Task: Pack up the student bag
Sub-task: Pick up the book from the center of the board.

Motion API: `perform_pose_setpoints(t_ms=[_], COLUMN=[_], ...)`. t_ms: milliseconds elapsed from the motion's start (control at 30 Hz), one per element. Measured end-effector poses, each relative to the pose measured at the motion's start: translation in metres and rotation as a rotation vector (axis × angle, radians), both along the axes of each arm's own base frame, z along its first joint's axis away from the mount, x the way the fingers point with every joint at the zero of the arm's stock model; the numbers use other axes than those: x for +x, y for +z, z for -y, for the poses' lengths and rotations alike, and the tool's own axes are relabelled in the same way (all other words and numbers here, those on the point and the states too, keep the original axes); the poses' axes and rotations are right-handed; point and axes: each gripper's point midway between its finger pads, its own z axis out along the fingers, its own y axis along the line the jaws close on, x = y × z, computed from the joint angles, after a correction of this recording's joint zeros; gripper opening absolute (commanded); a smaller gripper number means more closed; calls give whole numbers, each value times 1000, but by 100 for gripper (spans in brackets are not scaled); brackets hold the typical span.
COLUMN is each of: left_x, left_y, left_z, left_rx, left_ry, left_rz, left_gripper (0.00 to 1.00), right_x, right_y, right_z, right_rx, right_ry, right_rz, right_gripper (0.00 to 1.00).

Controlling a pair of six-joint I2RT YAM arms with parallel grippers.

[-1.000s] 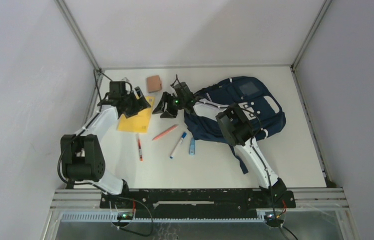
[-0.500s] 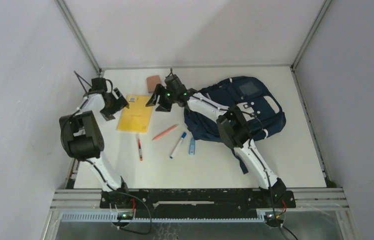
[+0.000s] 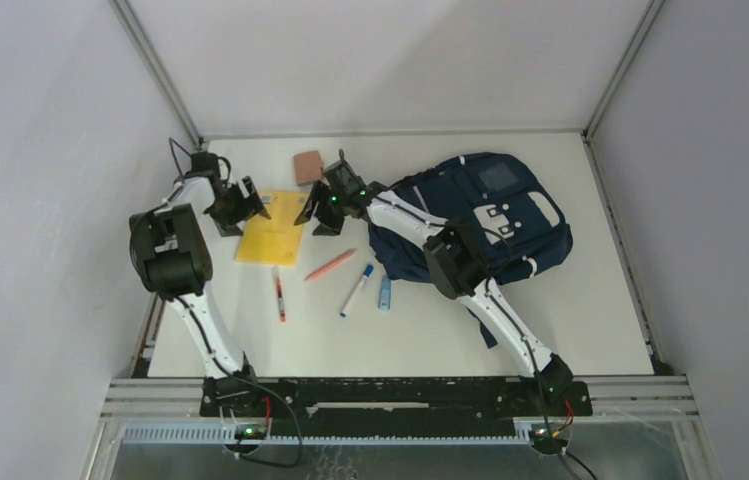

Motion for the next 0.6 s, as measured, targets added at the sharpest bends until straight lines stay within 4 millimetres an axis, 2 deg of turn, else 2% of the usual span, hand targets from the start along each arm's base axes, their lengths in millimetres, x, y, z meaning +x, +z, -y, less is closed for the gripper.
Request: perform_pose_setpoints(t_ms=[200, 267, 433, 533, 600], left_x=[0, 0, -3, -12, -18], left_y=[5, 8, 15, 26, 40], left_z=[22, 32, 43, 50, 56], left_rx=[-131, -187, -303, -354, -380], left_ry=[-79, -111, -142, -159, -175], left_rz=[23, 36, 106, 141, 175], left_gripper=[82, 81, 82, 83, 83], right_x=[-1, -2, 5, 12, 16], right_y=[0, -1, -1, -2, -2], right_z=[-2, -1, 8, 14, 17], right_rx=[13, 12, 12, 15, 22], right_ry=[3, 5, -7, -20, -28], right_rz=[-13, -19, -33, -38, -42], right_gripper=[66, 66, 65, 65, 65])
